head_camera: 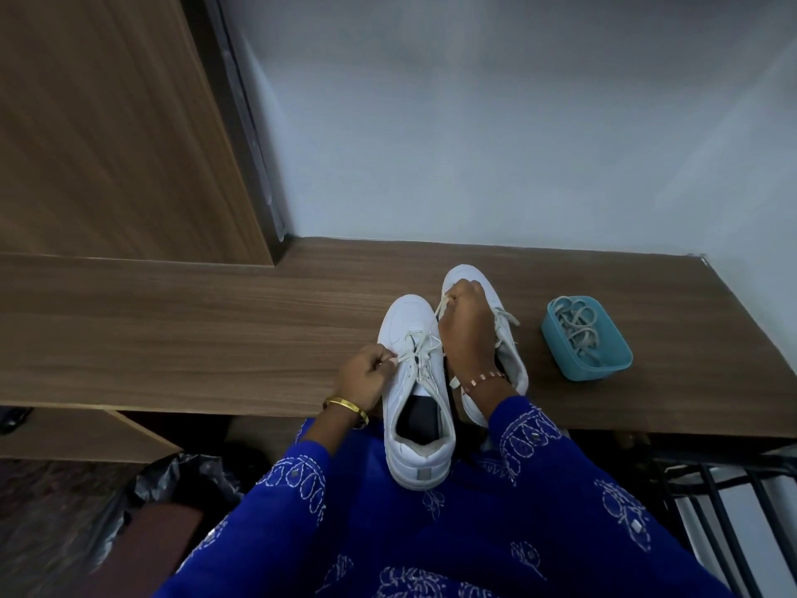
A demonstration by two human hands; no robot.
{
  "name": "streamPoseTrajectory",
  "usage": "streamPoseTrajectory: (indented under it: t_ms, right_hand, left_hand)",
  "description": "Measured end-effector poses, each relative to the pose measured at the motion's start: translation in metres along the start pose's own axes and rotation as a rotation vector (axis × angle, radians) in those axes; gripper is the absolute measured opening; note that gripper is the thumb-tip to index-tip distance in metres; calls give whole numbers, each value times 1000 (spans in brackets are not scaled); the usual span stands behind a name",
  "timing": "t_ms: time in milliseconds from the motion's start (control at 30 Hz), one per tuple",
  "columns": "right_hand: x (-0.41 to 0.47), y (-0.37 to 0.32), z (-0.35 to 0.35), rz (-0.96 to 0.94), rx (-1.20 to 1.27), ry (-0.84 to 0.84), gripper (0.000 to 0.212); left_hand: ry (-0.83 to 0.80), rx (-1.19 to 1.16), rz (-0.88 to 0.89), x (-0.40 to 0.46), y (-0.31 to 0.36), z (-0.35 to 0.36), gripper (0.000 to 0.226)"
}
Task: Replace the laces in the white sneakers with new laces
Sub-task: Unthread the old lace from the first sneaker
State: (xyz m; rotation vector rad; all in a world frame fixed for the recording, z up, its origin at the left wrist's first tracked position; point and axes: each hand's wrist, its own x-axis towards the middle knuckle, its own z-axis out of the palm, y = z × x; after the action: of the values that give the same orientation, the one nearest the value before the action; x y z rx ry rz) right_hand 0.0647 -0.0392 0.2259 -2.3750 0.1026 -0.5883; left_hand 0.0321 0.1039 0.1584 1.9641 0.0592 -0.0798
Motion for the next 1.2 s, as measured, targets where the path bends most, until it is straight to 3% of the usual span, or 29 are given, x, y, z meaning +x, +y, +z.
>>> streamPoseTrajectory:
  t_ms: [200, 300, 467, 533, 667, 767, 900, 967, 1100, 1200]
  right_hand:
    - [18, -7, -17, 98, -52, -27, 18]
    - [47, -12, -30, 10, -73, 27, 18]
    - [54, -3, -25, 112, 38, -221, 23]
    - [36, -2, -25, 115, 1, -266, 29]
    - [-5, 0, -21, 74, -141, -414, 13]
    - [-30, 6, -11, 130, -229, -629, 37]
    - [-45, 8, -9, 115, -168, -613, 43]
    - [-44, 5, -11, 95, -171, -621, 42]
    - [-39, 6, -16, 91, -216, -627, 42]
    - [-37, 10, -19, 109, -151, -601, 43]
  left_hand:
    - [-11, -14, 33, -1, -2, 0, 36]
    - [7, -19, 51, -4, -3, 2, 34]
    - [2, -163, -82, 0, -3, 3, 16]
    - [-9, -326, -169, 2, 2, 0, 18]
    - [-34, -459, -250, 5, 9, -1, 31]
    - [-58, -546, -287, 5, 12, -1, 30]
    - [-72, -598, -330, 5, 20, -1, 29]
    - [-34, -685, -369, 6, 26, -3, 32]
    - [147, -1136, -534, 9, 28, -22, 35]
    - [226, -955, -617, 14, 27, -28, 30]
